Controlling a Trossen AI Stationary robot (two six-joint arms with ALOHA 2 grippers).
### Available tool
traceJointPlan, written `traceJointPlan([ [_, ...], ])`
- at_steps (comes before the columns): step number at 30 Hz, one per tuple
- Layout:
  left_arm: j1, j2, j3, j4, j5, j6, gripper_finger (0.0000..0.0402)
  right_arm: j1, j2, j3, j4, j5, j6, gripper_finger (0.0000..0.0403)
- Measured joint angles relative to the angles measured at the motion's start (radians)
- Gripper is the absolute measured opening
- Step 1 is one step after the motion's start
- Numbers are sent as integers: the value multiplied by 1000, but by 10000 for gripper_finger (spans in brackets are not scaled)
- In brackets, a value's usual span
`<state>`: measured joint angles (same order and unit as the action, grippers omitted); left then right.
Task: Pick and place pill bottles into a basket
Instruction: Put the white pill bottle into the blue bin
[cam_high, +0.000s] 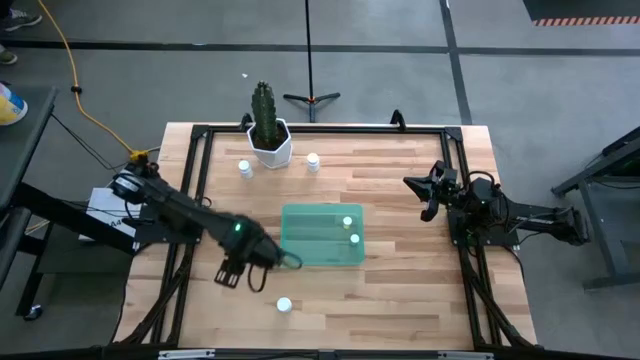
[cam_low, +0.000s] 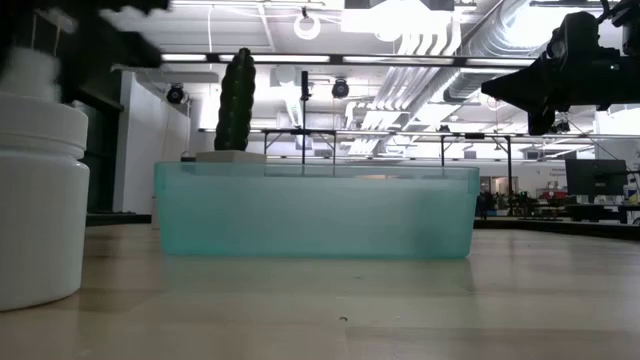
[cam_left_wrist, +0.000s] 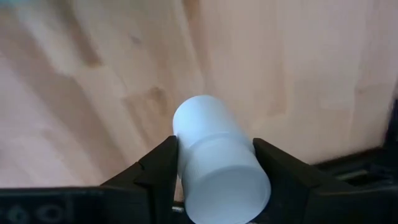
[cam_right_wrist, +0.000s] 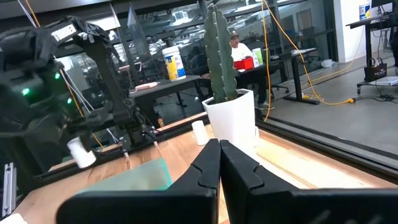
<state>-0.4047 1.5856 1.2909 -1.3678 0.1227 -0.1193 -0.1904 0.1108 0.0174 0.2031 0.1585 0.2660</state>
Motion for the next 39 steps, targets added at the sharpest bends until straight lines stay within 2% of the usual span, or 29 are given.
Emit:
traceJointPlan([
  [8, 205, 0, 143, 20, -49, 183, 213, 0, 0, 0, 0, 0, 4, 0],
  [17, 393, 16, 173, 265, -66, 287, 224, 0, 0, 0, 0, 0, 4, 0],
  [22, 432, 73, 173, 307, -66, 309, 213, 0, 0, 0, 0, 0, 4, 0],
  [27, 440, 153, 173, 303, -64, 351, 225, 0, 0, 0, -1, 0, -2, 0],
  [34, 445, 240, 173, 303, -84, 394, 213, 0, 0, 0, -6, 0, -4, 0],
  [39, 444, 288, 173, 304, -87, 437, 226, 0, 0, 0, -19, 0, -4, 0],
])
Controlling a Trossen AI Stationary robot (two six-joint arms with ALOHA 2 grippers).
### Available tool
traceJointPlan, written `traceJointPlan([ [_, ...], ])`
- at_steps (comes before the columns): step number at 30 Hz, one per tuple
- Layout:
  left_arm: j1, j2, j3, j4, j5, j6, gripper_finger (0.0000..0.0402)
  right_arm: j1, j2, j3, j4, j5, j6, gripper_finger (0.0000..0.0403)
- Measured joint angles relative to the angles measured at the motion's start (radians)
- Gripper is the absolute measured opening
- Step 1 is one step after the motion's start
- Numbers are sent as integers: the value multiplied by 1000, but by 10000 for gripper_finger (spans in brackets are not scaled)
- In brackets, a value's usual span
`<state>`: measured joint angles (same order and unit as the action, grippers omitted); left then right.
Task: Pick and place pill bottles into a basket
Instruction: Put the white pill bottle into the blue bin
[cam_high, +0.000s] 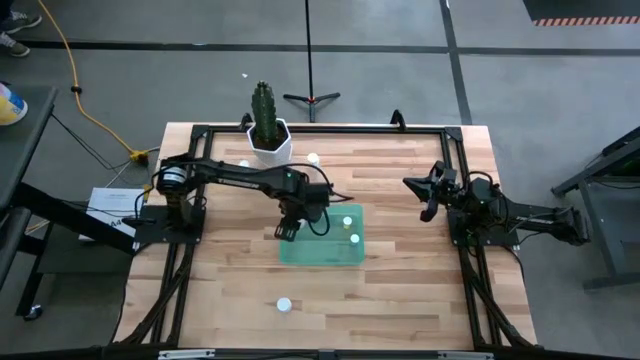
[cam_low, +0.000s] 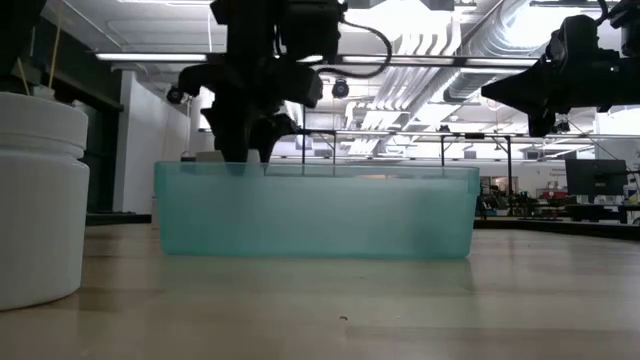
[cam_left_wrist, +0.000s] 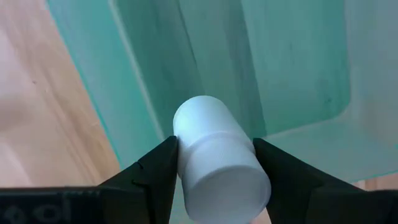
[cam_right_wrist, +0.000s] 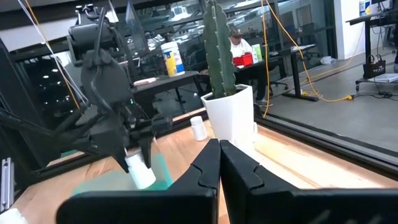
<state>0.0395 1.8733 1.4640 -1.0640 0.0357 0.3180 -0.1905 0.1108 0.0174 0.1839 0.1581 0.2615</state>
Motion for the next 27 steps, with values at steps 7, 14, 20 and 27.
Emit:
traceJointPlan([
  [7, 0, 12, -2, 8, -2, 98, 216, 0, 0, 0, -8, 0, 1, 0],
  [14, 0, 12, -3, -17, 2, 117, 237, 0, 0, 0, -11, 0, 0, 0],
  [20, 0, 12, -3, -22, 18, 129, 243, 0, 0, 0, -16, 0, 0, 0],
  [27, 0, 12, -3, -32, 28, 153, 245, 0, 0, 0, -23, 0, 0, 0],
])
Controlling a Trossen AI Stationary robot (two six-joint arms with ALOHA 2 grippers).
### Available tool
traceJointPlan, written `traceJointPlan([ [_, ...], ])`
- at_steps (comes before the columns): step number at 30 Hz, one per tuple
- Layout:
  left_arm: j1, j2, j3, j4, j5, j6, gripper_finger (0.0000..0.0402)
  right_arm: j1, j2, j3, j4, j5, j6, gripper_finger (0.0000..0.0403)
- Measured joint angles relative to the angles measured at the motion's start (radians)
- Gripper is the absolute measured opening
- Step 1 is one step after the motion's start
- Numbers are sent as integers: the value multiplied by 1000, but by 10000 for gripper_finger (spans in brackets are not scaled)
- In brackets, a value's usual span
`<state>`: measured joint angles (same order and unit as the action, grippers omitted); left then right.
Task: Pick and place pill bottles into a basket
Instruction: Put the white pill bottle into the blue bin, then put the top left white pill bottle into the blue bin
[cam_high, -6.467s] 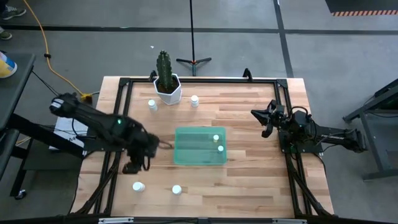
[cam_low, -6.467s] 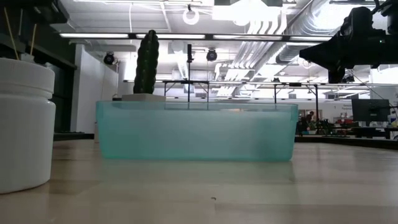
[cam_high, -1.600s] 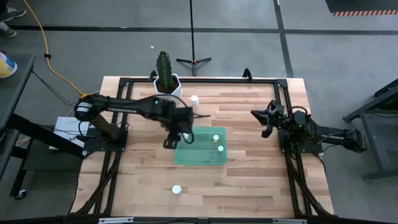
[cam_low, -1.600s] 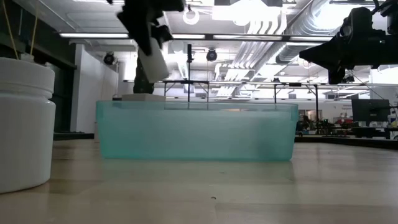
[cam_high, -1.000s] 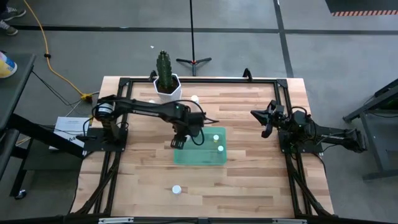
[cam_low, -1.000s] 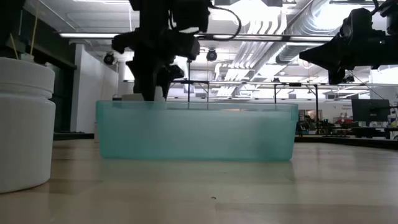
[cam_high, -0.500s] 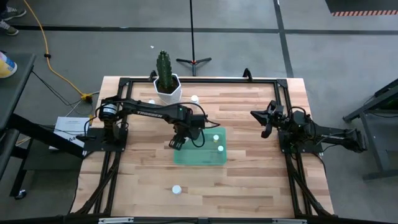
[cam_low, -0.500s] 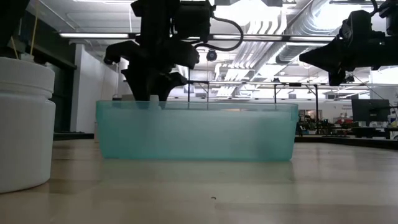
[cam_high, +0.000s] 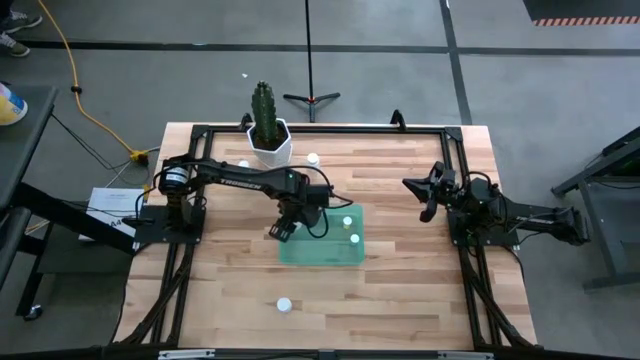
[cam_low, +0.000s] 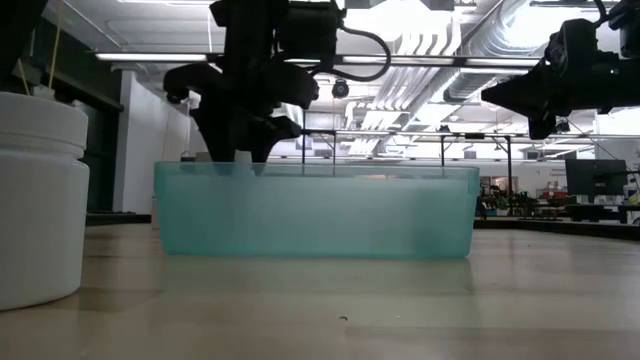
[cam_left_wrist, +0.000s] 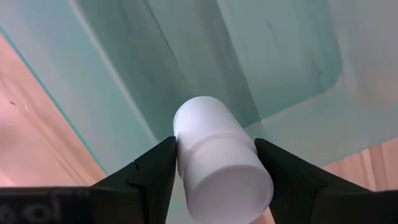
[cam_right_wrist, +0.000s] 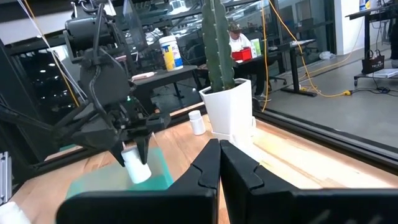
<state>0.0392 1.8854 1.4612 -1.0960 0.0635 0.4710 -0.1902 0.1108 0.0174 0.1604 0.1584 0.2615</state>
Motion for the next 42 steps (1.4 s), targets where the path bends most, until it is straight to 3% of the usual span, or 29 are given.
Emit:
traceJointPlan([
  [6, 0, 0, 0, 4, -3, -3, 260, 0, 0, 0, 0, 0, 0, 0],
  [15, 0, 0, 0, 11, -83, -4, 352, 0, 0, 0, 0, 0, 0, 0],
  [20, 0, 0, 60, -39, -157, -7, 378, 0, 0, 0, 0, 0, 0, 0],
  [32, 23, 0, 350, -144, -201, -58, 344, 0, 0, 0, 0, 0, 0, 0],
  [38, 140, -12, 424, -159, -33, -370, 315, 0, 0, 0, 1, 0, 1, 0],
  [42, 199, -54, 363, -246, 5, -427, 293, 0, 0, 0, 0, 1, 0, 0],
])
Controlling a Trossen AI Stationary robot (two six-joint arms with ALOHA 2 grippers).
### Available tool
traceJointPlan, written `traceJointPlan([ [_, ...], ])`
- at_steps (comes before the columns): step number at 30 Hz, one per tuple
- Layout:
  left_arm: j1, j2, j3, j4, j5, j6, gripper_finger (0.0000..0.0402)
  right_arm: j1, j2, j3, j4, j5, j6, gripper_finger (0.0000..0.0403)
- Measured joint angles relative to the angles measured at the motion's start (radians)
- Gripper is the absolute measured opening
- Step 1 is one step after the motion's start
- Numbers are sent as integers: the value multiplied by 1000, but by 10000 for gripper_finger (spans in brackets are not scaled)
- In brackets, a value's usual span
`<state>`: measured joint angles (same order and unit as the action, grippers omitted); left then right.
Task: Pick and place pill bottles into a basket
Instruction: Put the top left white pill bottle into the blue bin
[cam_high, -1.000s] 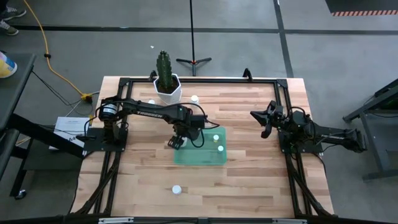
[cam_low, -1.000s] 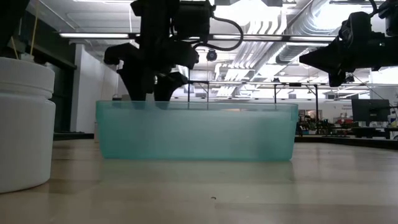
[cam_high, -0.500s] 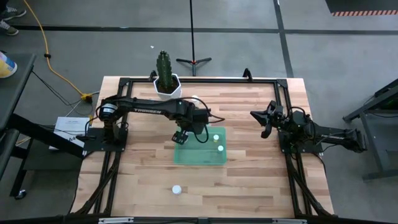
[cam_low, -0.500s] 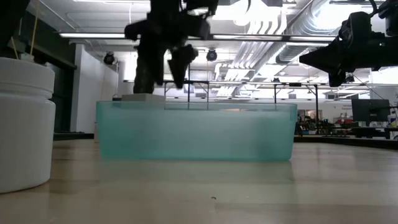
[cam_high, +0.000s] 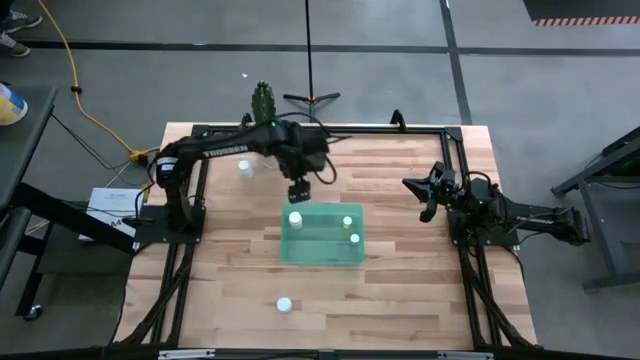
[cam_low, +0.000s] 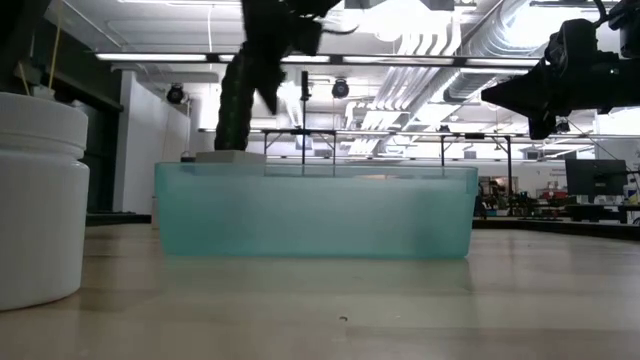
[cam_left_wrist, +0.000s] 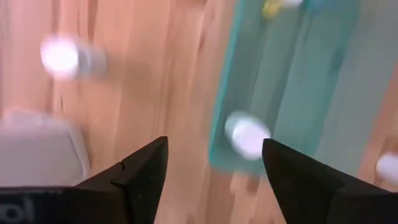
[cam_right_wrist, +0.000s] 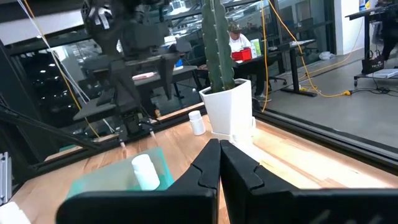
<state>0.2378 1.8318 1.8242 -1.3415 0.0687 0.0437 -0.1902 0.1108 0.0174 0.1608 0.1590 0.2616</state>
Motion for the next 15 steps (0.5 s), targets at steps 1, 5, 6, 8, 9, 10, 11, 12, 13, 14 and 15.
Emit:
traceJointPlan([
  [1, 7, -17, -29, -9, -1, -1, 287, 0, 0, 0, 0, 3, 0, 0],
  [5, 20, -114, -186, 35, -7, -29, 267, 0, 0, 0, -4, 11, 0, 0],
  [6, 20, -147, -230, 56, -14, -41, 263, 0, 0, 0, -6, 11, 1, 0],
  [8, 20, -223, -329, 95, -50, -74, 255, 0, 0, 0, -7, 11, 8, 0],
  [9, 20, -264, -380, 123, -66, -93, 252, 0, 0, 0, -8, 11, 8, 0],
  [10, 20, -312, -434, 160, -78, -115, 248, 0, 0, 0, -8, 11, 8, 0],
  [11, 20, -361, -491, 193, -86, -134, 245, 0, 0, 0, -9, 11, 8, 0],
  [12, 20, -412, -545, 233, -101, -156, 243, 0, 0, 0, -9, 13, 7, 0],
  [13, 20, -466, -598, 270, -121, -177, 241, 0, 0, 0, -9, 18, 8, 0],
  [14, 20, -521, -650, 306, -148, -193, 239, 0, 0, 0, -9, 25, 10, 0],
  [15, 20, -577, -701, 340, -183, -210, 237, 0, 0, 0, -8, 32, 10, 0],
])
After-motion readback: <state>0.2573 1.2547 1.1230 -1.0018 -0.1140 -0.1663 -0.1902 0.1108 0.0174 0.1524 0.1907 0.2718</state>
